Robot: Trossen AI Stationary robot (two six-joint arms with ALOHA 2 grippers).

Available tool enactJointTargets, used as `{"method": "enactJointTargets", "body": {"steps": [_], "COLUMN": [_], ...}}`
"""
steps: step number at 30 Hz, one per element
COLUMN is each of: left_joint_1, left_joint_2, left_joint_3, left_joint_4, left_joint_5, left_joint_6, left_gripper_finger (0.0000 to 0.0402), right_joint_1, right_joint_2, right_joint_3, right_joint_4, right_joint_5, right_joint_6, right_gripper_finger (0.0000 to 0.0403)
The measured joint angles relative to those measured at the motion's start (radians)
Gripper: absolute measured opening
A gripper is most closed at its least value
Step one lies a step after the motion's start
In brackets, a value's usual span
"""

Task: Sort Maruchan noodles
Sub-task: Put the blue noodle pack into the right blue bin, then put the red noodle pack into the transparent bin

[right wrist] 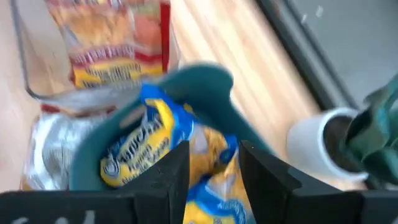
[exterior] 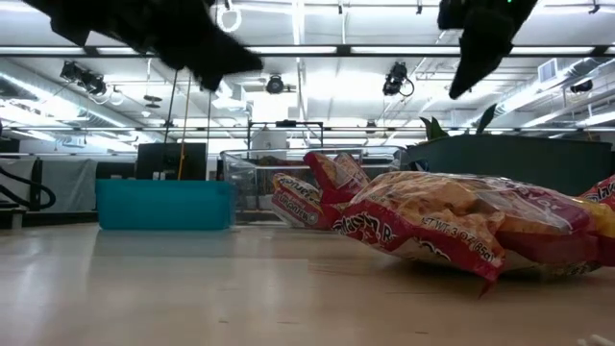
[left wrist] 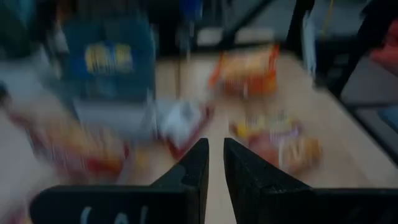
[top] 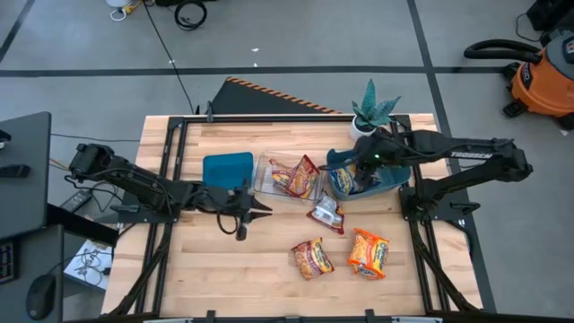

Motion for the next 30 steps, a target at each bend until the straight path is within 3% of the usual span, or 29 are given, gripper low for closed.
{"method": "enactJointTargets", "body": {"steps": [3,9,16,20,27,30], "left_joint_1": [-0.004,-0.02,-0.046,-0.049,-0.079,-0.085], "left_joint_2": [0.001,0.06,0.152,0.25,0.441,0.498], "left_joint_3": [0.042,0.143,0.247,0.361,0.45,0.461], "left_joint_4": [-0.185,-0.324,-0.444,-0.583,-0.539,-0.456], "left_joint_5": [-0.006,-0.008,0.001,0.098,0.086,0.08], "left_joint_6": [-0.091,-0.164,-0.219,-0.241,-0.038,-0.034], "left_gripper_finger": [0.0055,0.0057,0.0106,0.013,0.0127,0.0126], "right_joint_1": [0.09,0.27,0.425,0.469,0.555,0.618], "right_joint_2": [-0.038,-0.028,0.084,0.152,0.28,0.3], "right_joint_3": [-0.057,-0.179,-0.214,-0.214,-0.214,-0.214], "right_joint_4": [0.123,0.385,0.462,0.526,0.586,0.581], "right_joint_5": [0.041,0.031,0.031,0.022,0.034,0.049], "right_joint_6": [-0.002,-0.008,0.04,0.053,0.188,0.28], "right_gripper_finger": [0.0145,0.0145,0.0145,0.0145,0.0145,0.0145]}}
